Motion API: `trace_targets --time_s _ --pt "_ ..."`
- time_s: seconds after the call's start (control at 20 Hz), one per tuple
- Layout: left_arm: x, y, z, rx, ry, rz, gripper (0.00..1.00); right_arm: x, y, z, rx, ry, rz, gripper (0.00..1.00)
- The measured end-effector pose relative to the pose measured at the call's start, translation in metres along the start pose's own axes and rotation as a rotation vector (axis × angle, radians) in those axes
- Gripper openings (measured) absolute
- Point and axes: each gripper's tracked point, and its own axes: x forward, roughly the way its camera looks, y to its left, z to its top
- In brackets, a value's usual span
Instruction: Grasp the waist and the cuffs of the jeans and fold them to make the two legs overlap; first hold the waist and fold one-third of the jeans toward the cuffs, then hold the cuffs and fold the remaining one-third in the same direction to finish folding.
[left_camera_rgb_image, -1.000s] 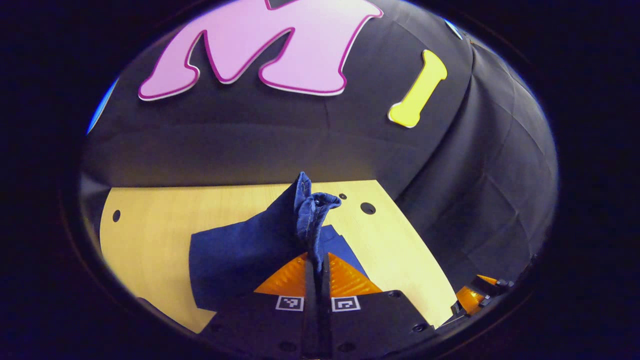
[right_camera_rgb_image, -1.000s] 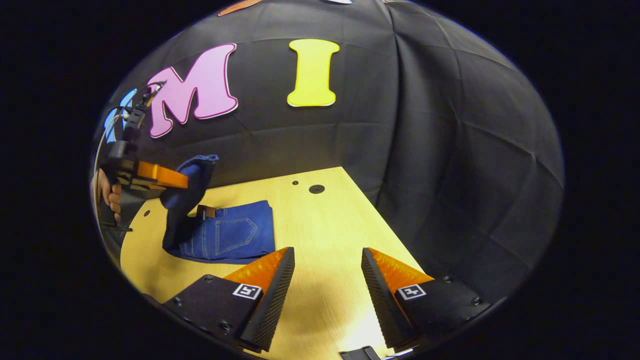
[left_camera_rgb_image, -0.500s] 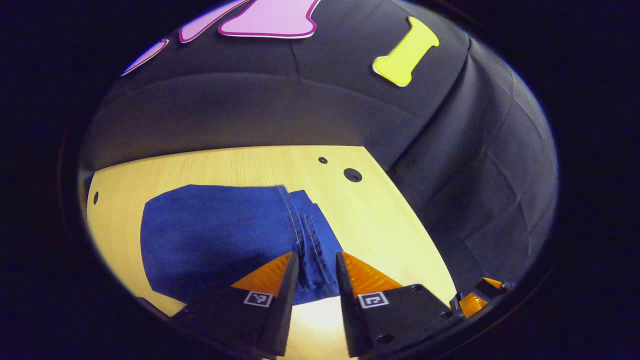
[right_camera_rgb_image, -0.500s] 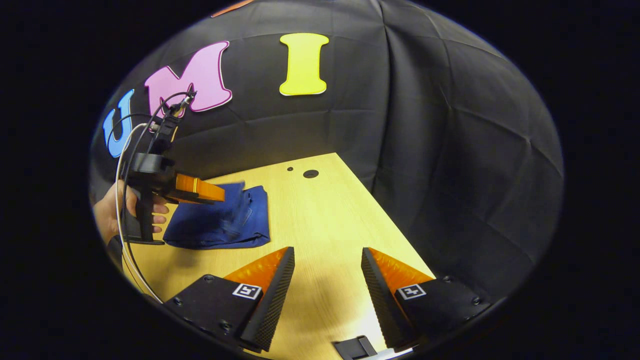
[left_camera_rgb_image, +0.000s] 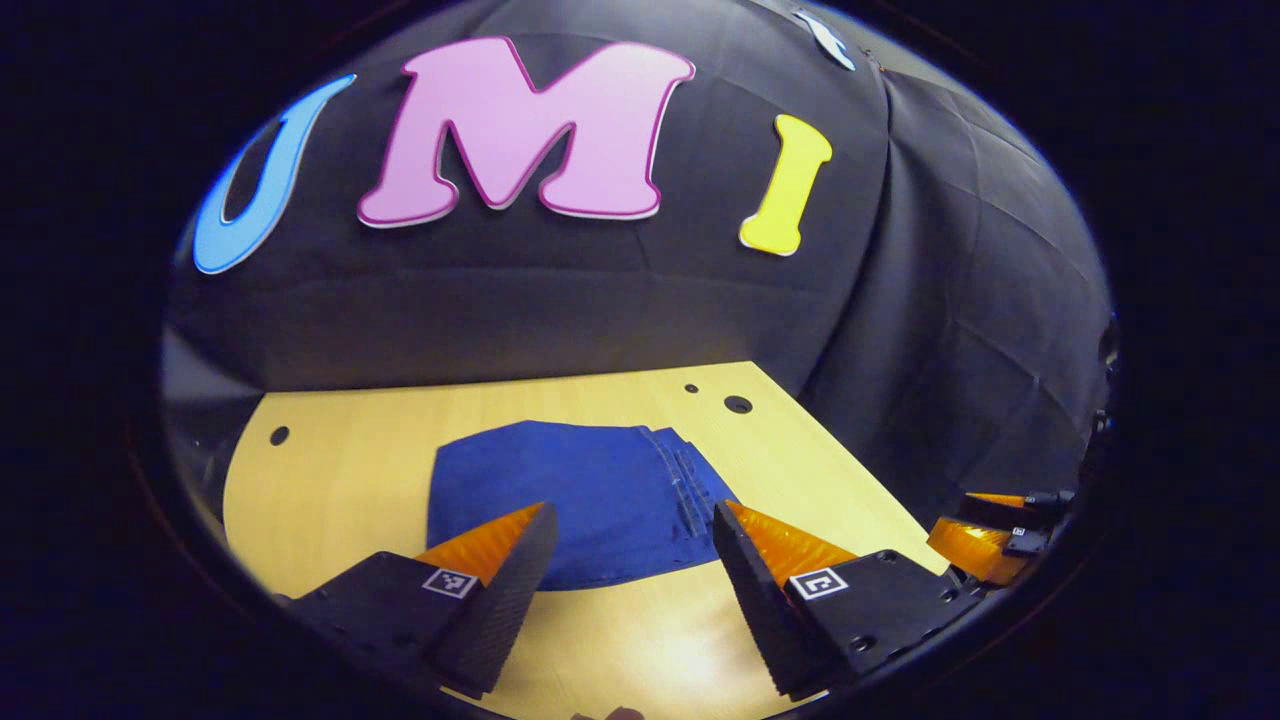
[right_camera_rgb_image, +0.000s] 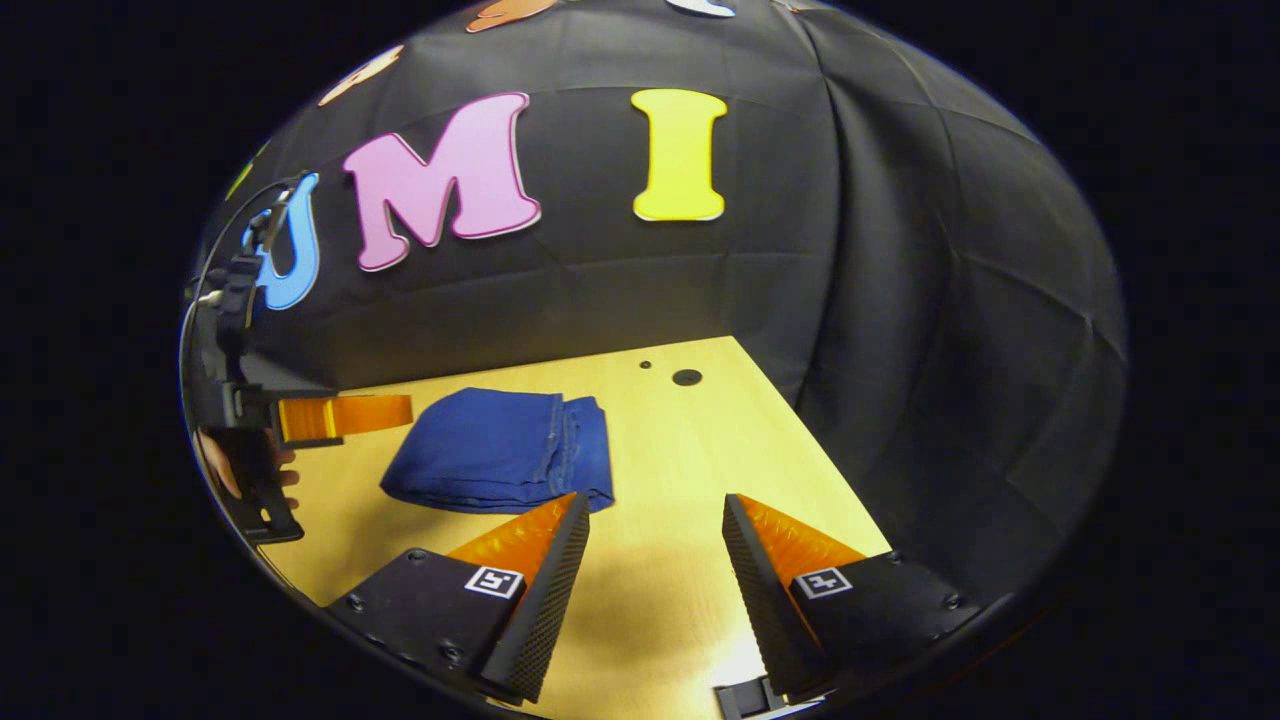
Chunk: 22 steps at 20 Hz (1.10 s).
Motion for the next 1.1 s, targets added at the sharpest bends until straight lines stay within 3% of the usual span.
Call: trace_targets --time_s 0.2,0.25,0.7,1.1 --pt "-0.096 0.017 0.016 -0.006 -0.153 0.048 0.97 -0.039 0.053 0.027 -0.044 -0.079 0.107 0.87" --pt "-0.118 0.020 0.016 0.000 -0.176 0.061 0.97 -0.051 0.066 0.034 -0.063 -0.105 0.129 1.00" --pt "-0.292 0.060 0.001 -0.075 -0.364 0.209 0.97 -0.156 0.155 0.069 -0.135 -0.337 0.269 0.98" --pt "-0.379 0.074 -0.023 -0.089 -0.443 0.299 0.96 -0.199 0.219 0.059 -0.222 -0.342 0.394 0.98"
